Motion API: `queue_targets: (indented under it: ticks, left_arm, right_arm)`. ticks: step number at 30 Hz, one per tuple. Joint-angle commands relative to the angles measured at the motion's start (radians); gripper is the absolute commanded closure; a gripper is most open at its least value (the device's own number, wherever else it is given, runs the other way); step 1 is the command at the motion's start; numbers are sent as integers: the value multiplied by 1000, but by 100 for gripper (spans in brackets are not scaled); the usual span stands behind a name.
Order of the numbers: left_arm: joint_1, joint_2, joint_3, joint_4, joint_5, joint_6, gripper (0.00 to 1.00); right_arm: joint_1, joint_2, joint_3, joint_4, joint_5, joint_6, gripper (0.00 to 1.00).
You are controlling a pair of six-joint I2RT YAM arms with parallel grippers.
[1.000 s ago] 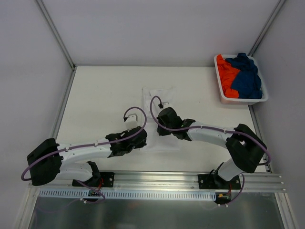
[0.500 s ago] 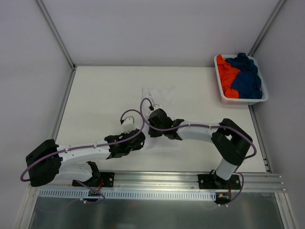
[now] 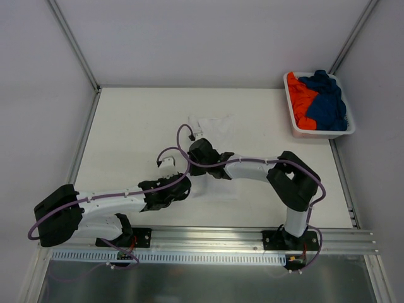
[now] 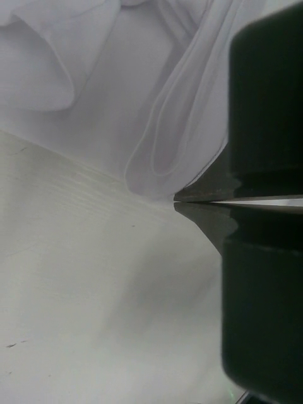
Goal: Fold and stack the t-shirts
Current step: Fold the tshirt
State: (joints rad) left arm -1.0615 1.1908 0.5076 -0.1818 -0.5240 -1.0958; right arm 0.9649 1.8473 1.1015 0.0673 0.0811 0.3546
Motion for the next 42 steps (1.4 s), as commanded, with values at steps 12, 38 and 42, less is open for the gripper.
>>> queue_targets:
  ticks: [12,38,42]
  left_arm:
    - [-9,-3,-32,2,-25,-47,100]
    - [-11,-122,-15,1,-57,84,100]
    - [-11,-137,78,1,-144,210,53]
  right_arm:
    - [-68,99,101,-12,32,-34,99]
    - [-95,-107,135,63,-24,-221,73]
    - [-54,-347,115,-78,75,-308,43]
